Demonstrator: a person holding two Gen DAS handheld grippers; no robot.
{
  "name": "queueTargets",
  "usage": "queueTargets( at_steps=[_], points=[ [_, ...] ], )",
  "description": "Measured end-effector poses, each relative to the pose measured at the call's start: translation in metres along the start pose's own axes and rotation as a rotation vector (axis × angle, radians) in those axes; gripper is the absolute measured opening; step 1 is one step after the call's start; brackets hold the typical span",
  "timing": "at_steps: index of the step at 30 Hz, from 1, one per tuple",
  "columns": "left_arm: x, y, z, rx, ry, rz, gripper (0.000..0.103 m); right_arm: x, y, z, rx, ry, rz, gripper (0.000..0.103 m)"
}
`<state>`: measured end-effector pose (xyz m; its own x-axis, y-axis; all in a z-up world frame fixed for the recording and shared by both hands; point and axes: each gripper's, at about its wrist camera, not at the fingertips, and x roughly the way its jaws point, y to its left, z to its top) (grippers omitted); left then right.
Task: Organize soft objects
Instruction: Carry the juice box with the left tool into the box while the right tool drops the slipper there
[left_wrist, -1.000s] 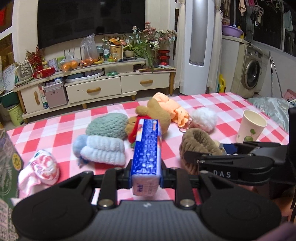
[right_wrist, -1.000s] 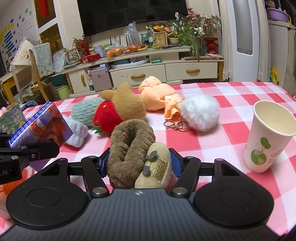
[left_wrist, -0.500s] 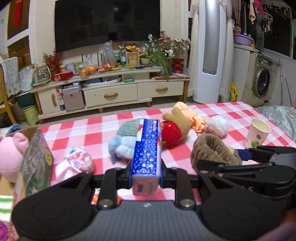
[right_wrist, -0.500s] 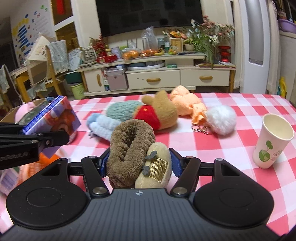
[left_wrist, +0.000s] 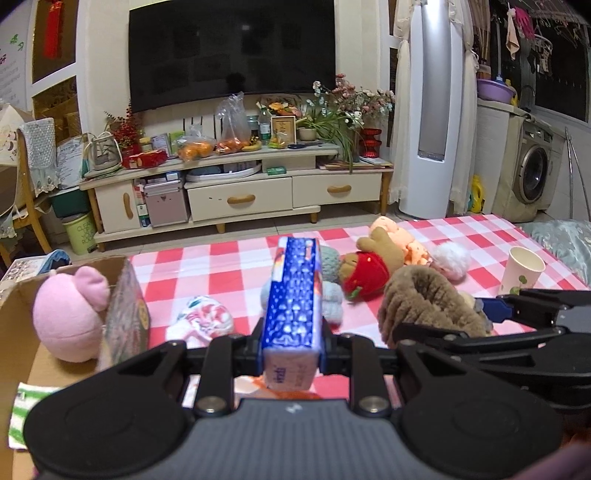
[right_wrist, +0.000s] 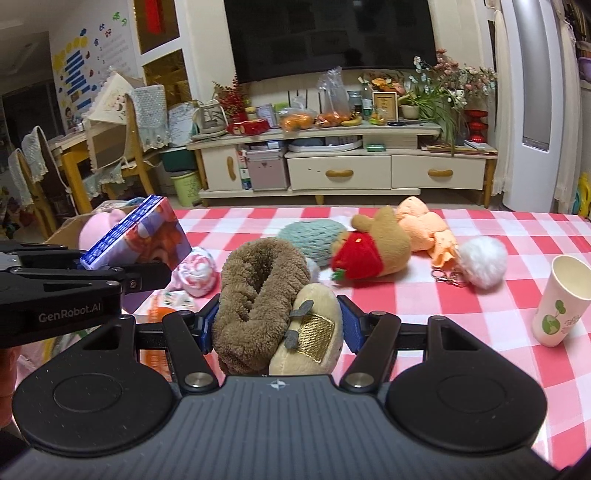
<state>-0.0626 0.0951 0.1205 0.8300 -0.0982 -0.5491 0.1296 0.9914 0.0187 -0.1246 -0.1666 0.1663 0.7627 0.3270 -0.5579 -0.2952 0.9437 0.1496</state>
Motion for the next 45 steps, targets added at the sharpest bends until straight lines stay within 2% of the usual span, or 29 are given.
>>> queueTargets(
  at_steps=[25,45],
  points=[
    [-0.037,0.061,-0.004,-0.069,-0.059,0.07,0.023,0.003,0.009,0.011,-0.093,0.013,0.107,0.079],
    [-0.054,0.133,-0.018,-0.177,-0.074,0.191,0.023,0.013,0.034,0.022,-0.202,-0.004,0.243,0.079]
  ],
)
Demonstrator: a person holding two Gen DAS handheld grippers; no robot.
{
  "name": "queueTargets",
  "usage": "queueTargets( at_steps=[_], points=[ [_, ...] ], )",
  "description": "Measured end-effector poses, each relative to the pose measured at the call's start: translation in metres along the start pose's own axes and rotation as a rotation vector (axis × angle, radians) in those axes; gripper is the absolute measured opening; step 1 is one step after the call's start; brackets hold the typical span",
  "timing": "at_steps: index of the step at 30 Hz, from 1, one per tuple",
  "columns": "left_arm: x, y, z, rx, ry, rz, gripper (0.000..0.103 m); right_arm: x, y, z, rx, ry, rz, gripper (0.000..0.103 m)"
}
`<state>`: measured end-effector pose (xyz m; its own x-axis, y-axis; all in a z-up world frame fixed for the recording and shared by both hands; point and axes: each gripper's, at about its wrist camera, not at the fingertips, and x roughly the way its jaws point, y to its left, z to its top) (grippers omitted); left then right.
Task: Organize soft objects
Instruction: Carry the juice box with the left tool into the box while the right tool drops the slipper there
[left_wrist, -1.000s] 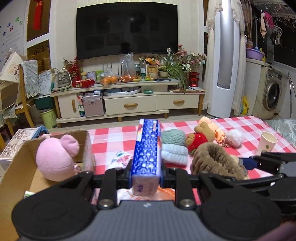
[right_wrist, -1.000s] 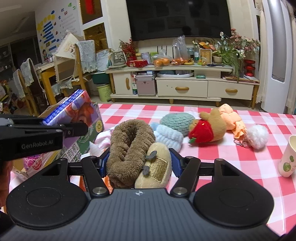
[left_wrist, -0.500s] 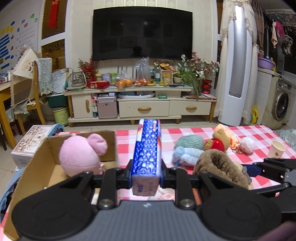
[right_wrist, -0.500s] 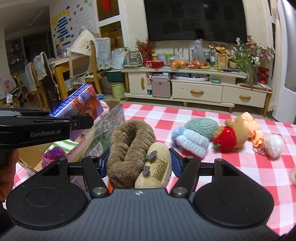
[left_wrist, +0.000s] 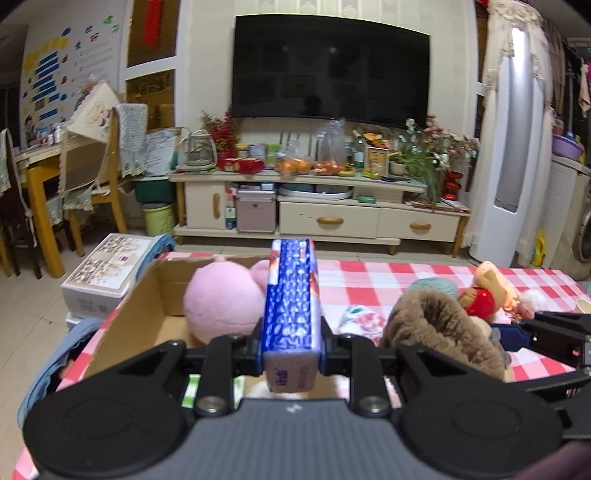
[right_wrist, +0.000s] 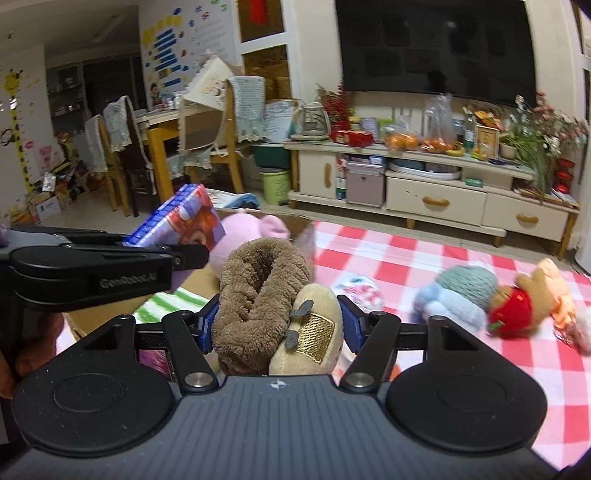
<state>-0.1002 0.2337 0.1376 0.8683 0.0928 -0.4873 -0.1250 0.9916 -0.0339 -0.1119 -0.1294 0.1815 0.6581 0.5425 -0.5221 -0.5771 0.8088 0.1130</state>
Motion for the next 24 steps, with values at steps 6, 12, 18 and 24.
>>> queueTargets(
  at_steps=[6,12,18,24],
  points=[
    [0.006,0.023,-0.001,-0.048,0.019,0.046,0.023,0.011,0.01,0.005,-0.048,-0.002,0.047,0.079],
    [0.016,0.039,0.0,-0.069,0.039,0.1,0.023,0.025,0.014,0.009,-0.09,0.009,0.084,0.079],
    [0.023,0.044,-0.001,-0.076,0.063,0.129,0.024,0.029,0.014,0.007,-0.112,0.037,0.097,0.082],
    [0.022,0.04,0.001,-0.039,0.046,0.181,0.068,0.023,0.016,0.006,-0.128,0.055,0.082,0.099]
  ],
)
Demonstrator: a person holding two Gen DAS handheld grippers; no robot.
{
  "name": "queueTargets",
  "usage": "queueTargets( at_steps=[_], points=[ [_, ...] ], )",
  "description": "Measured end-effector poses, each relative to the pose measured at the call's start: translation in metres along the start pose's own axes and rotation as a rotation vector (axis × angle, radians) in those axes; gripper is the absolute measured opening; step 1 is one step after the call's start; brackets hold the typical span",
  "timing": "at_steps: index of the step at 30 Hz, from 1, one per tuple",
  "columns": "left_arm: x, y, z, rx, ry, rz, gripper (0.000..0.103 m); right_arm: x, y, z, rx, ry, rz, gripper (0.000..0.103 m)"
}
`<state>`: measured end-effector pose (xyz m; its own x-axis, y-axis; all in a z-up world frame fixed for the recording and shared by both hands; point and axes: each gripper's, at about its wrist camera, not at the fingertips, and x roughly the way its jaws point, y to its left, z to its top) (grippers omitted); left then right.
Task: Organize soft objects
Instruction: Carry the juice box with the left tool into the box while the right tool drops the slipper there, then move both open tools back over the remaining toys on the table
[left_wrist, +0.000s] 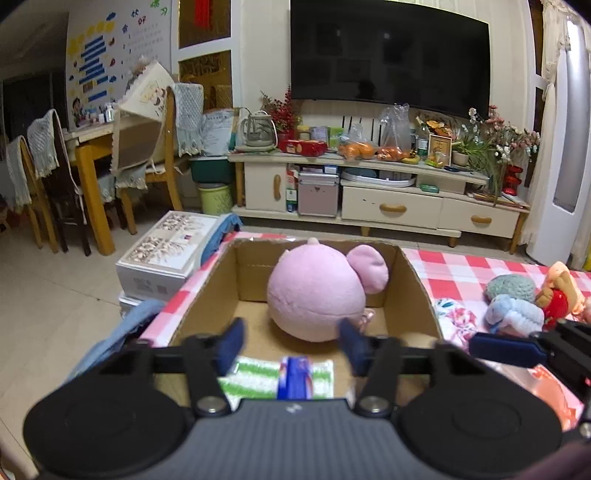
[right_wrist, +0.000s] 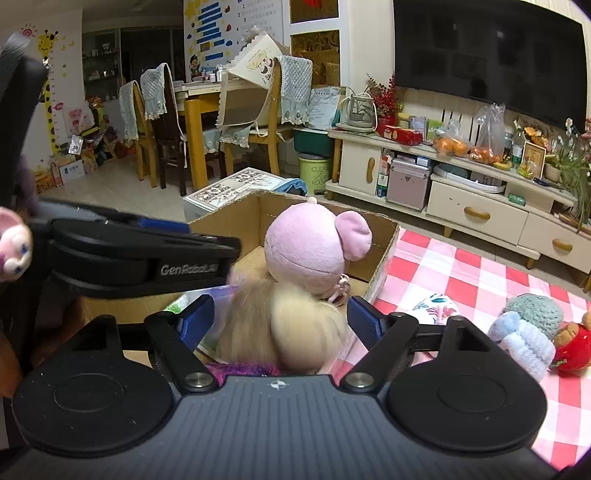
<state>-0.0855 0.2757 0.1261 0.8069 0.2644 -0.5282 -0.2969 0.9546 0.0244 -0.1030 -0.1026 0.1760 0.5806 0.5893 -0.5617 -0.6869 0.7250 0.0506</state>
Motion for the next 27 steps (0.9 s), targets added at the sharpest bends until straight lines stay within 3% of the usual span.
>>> queueTargets(
  at_steps=[5,9,27],
  points=[
    [-0.005,-0.006,0.003,0.016,-0.021,-0.003,0.091,-0.017,-0.007,-0.002,0.019,-0.013,-0.024,0.1],
    [-0.007,-0.014,0.004,0.037,-0.024,-0.016,0.096,-0.035,-0.014,-0.008,0.052,-0.026,-0.056,0.101],
    [-0.011,-0.056,0.002,0.112,-0.017,-0.069,0.102,-0.061,-0.042,-0.028,0.188,-0.045,-0.16,0.103]
  ],
)
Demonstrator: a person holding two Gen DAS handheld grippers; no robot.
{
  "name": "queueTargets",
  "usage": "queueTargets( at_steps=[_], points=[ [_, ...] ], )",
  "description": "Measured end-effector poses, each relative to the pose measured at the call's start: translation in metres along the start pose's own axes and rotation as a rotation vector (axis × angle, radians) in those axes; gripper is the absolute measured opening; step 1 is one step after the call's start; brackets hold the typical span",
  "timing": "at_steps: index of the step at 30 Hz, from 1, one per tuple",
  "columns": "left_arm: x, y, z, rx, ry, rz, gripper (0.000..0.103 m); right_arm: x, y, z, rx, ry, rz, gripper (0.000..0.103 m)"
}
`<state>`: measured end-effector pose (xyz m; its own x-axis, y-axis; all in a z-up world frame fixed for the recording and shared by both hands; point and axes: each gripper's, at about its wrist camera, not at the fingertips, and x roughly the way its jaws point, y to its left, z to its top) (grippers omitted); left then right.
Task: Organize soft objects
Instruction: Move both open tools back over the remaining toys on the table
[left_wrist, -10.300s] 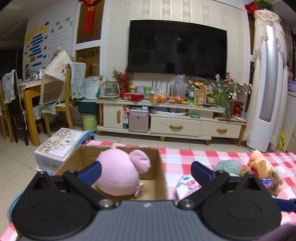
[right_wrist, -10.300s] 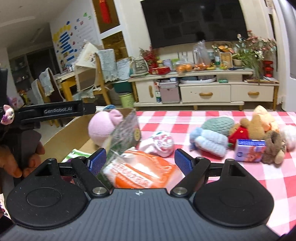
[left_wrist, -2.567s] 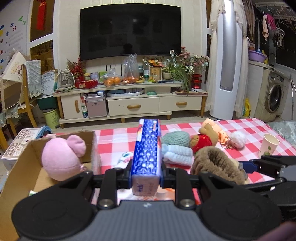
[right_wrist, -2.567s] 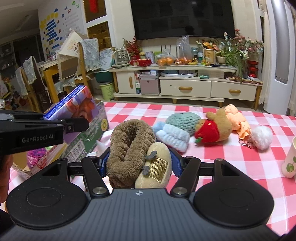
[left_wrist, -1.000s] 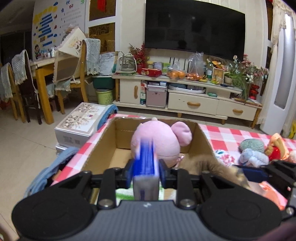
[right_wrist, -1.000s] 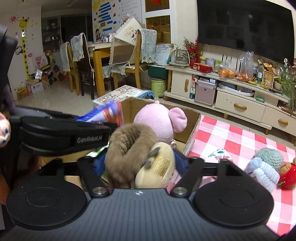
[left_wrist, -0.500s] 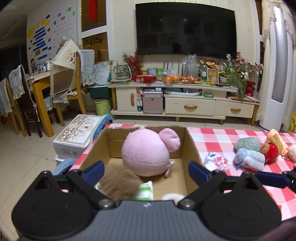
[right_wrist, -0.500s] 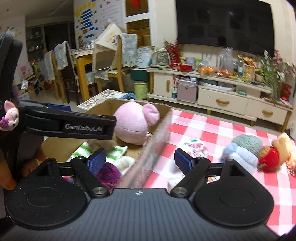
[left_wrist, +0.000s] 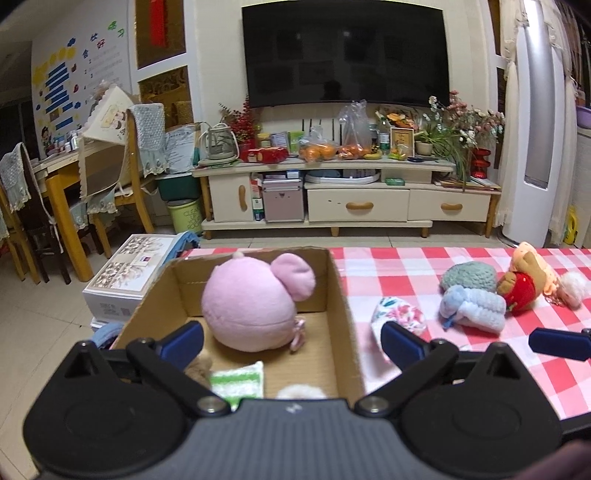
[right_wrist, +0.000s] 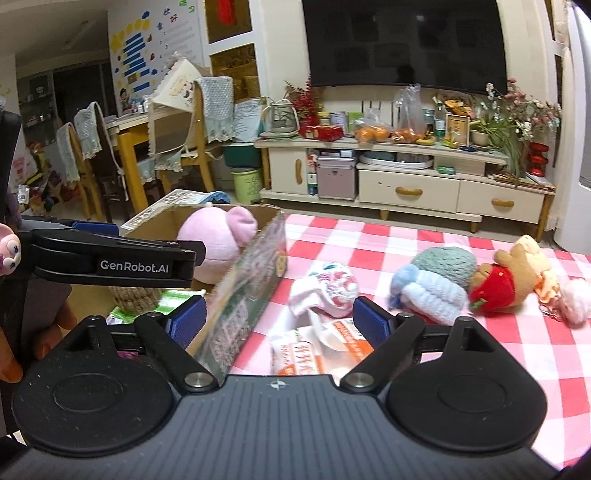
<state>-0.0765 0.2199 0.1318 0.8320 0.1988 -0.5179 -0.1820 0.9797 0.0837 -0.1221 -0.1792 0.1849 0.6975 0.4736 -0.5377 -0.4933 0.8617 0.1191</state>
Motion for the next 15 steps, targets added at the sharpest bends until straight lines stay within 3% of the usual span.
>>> queueTargets(
  at_steps=[15],
  points=[
    [-0.002,-0.049,-0.002,0.097,0.001,-0.05,0.102,-0.008,-0.004,-0.007,0.055,-0.007,-0.087,0.103]
  ],
)
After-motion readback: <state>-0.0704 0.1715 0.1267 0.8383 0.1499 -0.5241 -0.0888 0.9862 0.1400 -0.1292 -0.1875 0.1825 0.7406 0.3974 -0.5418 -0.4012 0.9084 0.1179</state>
